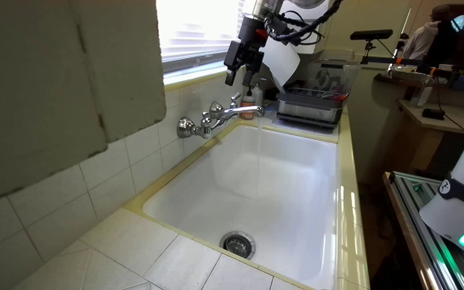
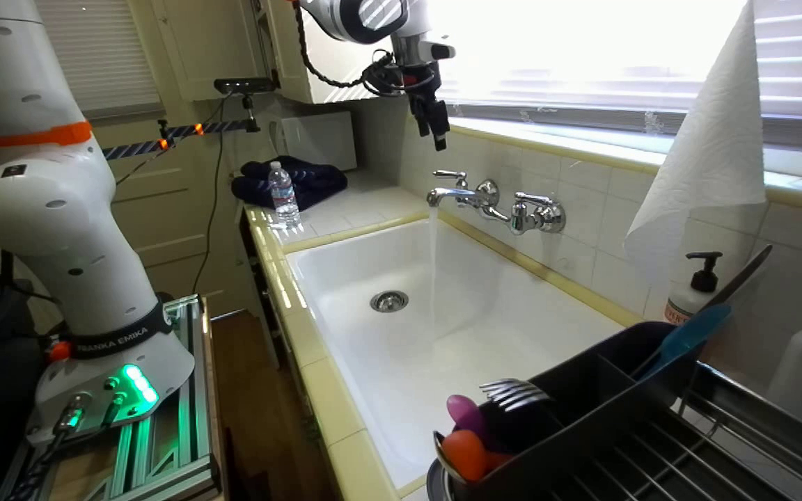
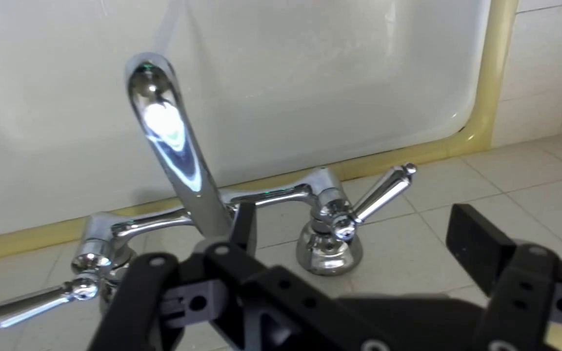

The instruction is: Use the left tap handle to open the tap, then turn the tap faucet to the right

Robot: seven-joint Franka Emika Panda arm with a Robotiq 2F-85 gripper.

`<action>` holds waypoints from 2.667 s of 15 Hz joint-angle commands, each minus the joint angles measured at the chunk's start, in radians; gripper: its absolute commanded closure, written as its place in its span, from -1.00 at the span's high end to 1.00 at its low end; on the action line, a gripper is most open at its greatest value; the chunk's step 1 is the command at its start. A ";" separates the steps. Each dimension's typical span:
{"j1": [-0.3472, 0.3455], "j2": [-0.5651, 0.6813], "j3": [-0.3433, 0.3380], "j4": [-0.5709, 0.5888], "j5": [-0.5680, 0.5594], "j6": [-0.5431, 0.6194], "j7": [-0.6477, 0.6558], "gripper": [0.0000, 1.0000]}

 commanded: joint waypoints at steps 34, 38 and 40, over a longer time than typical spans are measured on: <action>-0.115 0.085 -0.093 -0.090 -0.044 -0.003 -0.342 1.00; -0.129 0.078 -0.105 -0.099 -0.041 0.003 -0.359 1.00; -0.134 0.074 -0.111 -0.101 -0.043 0.002 -0.367 1.00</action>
